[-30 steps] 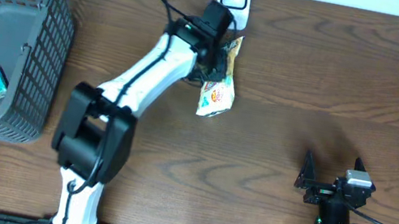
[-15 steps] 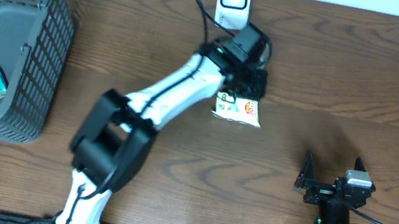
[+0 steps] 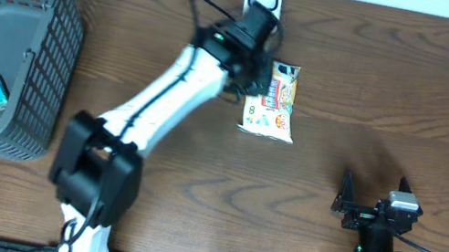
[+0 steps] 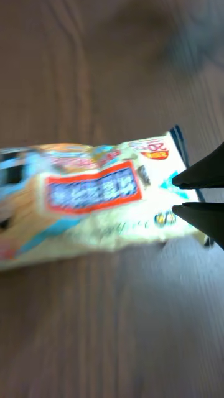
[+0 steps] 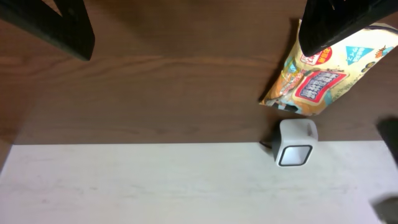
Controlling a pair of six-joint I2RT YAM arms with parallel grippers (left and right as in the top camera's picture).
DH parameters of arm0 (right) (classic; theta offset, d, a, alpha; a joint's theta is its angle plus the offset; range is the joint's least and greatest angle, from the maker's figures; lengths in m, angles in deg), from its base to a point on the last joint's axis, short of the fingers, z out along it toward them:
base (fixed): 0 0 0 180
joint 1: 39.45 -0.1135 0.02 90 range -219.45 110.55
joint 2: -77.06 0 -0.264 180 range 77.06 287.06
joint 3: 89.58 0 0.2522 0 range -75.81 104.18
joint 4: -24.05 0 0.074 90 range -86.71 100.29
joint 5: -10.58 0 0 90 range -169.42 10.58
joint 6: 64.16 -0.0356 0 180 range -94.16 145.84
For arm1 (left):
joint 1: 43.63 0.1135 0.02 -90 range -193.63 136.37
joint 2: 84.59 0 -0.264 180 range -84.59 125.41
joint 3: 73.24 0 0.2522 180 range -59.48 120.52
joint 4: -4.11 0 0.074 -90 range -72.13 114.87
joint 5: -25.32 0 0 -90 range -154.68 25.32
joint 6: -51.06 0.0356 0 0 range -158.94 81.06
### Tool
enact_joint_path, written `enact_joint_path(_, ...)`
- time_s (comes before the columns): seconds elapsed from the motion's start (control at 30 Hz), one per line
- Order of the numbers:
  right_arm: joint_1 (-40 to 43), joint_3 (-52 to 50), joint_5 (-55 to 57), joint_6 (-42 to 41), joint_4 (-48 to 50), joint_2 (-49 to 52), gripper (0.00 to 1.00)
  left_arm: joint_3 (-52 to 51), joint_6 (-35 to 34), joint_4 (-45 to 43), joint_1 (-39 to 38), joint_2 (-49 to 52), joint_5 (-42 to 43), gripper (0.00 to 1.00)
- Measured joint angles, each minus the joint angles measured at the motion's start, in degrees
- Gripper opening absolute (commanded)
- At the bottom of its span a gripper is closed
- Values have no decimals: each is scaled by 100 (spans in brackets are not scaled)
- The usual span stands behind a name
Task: Scan the item barcode
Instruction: 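Hold the snack bag under the scanner, turning it to show the barcode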
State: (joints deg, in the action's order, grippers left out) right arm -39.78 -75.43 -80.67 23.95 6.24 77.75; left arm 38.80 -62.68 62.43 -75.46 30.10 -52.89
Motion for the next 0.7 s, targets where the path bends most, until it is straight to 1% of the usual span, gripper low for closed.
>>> enact_joint_path(0.13,0,0,0,0,0,0,99,-7,2,164,-358,516,-345,9)
enact_joint_path(0.3,0,0,0,0,2,0,99,-11,2,166,-439,1178,-616,9)
enact_joint_path(0.57,0,0,0,0,0,0,99,118,7,114,-433,1167,-529,8)
enact_joint_path(0.7,0,0,0,0,0,0,99,236,26,-417,-409,651,-623,8)
